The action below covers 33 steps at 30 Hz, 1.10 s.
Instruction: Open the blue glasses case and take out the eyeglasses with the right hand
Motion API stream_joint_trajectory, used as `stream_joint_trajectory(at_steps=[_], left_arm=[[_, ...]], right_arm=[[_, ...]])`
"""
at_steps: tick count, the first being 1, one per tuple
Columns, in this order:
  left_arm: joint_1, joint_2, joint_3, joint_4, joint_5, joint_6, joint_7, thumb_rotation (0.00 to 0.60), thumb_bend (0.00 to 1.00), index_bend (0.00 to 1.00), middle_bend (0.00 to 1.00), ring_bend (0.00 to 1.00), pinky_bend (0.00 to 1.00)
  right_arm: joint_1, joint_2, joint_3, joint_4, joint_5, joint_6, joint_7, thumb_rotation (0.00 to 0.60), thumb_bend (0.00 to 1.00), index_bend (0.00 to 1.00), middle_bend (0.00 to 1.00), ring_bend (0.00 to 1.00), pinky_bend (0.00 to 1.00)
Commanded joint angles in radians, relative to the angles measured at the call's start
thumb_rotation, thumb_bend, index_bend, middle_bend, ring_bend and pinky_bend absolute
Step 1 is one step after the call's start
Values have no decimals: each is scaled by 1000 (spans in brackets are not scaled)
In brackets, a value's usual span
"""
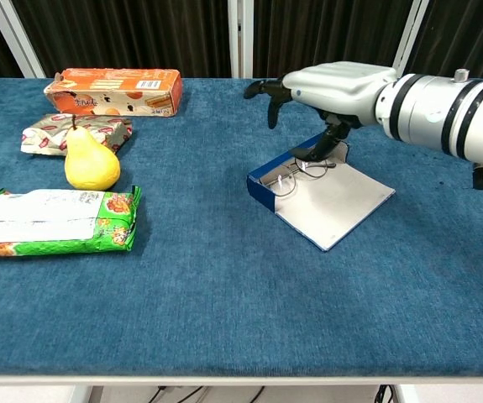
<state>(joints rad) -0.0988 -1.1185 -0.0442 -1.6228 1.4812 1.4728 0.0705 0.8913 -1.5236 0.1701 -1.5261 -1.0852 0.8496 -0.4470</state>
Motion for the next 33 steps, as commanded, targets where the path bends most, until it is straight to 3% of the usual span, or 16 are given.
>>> stream_joint_trajectory(at_steps=[1,8,15,33], left_arm=[[0,0,0,-1,-1,0,3,600,411,703,712,525,462],[0,0,-1,0,-3,0,1,600,411,702,712,526,463],[0,1,0,0,-2,-1,-2,600,412,702,712,525,462],[0,3,1,1,0,-2,-11,600,411,700,712,526,460]], right_arm=[[12,0,-11,40,30,-13,-42,600,323,169,265,0,0],[58,-57,-26,156,75,-66,-96,600,348,299,269,0,0],[82,-88,-29,225,89,-80,-114,600,387,334,271,0,0],[102,-123,-28,271,99,-100,-87,600,398,435,297,0,0]])
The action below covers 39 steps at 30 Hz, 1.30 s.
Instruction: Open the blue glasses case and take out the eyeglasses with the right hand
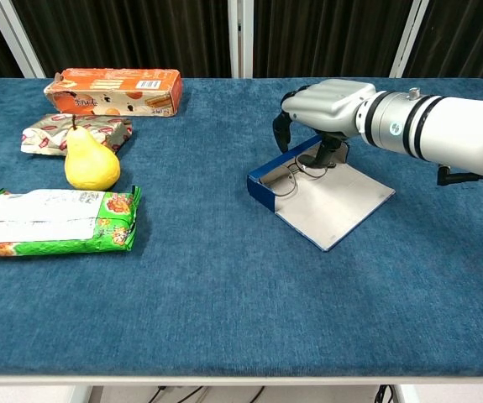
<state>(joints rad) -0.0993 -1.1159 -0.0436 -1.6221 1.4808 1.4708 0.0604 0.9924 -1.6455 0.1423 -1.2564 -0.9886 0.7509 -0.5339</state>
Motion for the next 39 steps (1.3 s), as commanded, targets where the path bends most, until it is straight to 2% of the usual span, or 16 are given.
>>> stream_joint_trajectory(at_steps=[1,6,14,20,27,39], left_arm=[[0,0,0,0,0,0,-1,600,412,699,712,526,460],[0,1,1,0,1,0,-3,600,411,698,712,526,459],[0,1,1,-1,0,-1,-3,600,411,698,711,526,458],[-1,1,1,-1,0,-2,-4,600,411,698,710,525,458],[0,1,1,0,1,-1,-2,600,412,698,710,525,458],[0,0,1,0,0,-1,0,600,411,698,710,526,458]], right_arm=[[2,-1,0,1,3,-1,0,600,398,441,298,0,0],[5,-6,0,4,11,-3,-1,600,414,467,300,0,0],[5,-14,3,11,9,15,5,600,434,572,314,0,0],[-36,-60,16,42,-40,159,14,600,432,635,326,7,0],[-103,-217,27,222,-131,373,48,600,428,706,360,48,0],[-117,-392,27,543,-261,491,87,600,417,748,399,91,0]])
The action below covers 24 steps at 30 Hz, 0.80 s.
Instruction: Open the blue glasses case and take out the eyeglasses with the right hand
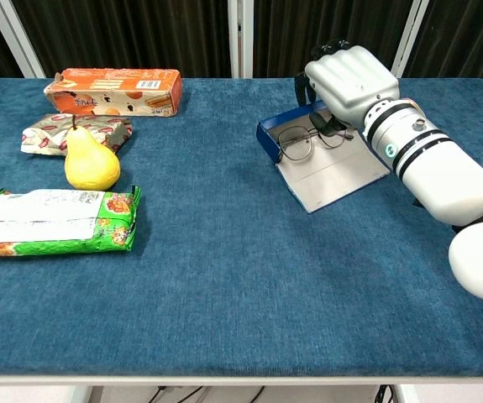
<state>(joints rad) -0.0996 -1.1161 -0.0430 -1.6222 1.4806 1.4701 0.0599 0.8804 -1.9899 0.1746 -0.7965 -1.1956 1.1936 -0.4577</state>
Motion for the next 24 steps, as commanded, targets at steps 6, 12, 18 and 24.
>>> stream_joint_trajectory(at_steps=[6,12,18,24], left_arm=[[0,1,0,0,1,1,-1,600,412,698,710,525,458],[0,1,0,1,0,0,-1,600,411,698,710,526,457],[0,1,0,1,0,-1,-2,600,412,698,710,525,458],[0,1,0,0,0,-1,0,600,411,698,710,526,457]], right_arm=[[3,-52,51,76,-10,-45,15,600,407,751,407,92,0],[10,8,127,-54,110,-188,-87,600,301,468,340,69,0],[-24,128,134,-263,147,-206,-141,600,190,106,215,0,0],[-101,276,69,-478,58,-165,-62,600,204,136,209,0,0]])
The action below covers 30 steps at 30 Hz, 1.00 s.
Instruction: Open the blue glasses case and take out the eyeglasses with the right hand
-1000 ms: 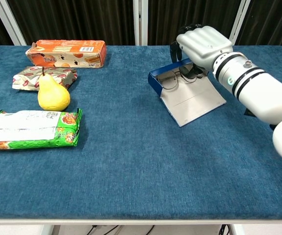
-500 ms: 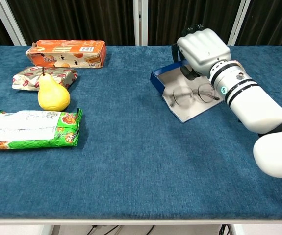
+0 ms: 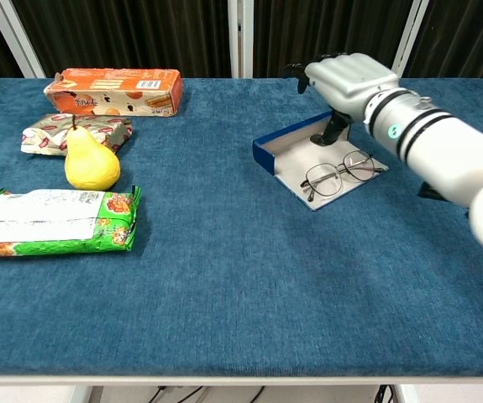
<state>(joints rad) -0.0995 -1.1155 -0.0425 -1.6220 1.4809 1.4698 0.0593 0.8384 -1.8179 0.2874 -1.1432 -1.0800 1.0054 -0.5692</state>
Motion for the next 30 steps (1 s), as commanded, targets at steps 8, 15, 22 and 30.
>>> stream_joint_trajectory(at_steps=[8,15,22,30], left_arm=[[0,-1,0,-2,0,0,8,600,411,698,710,526,458],[0,-1,-1,-1,-1,1,7,600,411,698,710,526,458],[0,-1,0,-1,0,0,5,600,412,698,710,525,458],[0,1,0,-1,1,0,0,600,411,698,710,525,457]], right_arm=[[-108,161,-133,-167,-140,25,107,600,314,461,208,0,0],[-105,111,-144,-66,-142,-1,130,600,327,495,198,0,0],[-96,76,-137,0,-141,-26,154,600,327,499,198,0,0],[-90,55,-131,31,-150,-38,178,600,361,519,210,0,0]])
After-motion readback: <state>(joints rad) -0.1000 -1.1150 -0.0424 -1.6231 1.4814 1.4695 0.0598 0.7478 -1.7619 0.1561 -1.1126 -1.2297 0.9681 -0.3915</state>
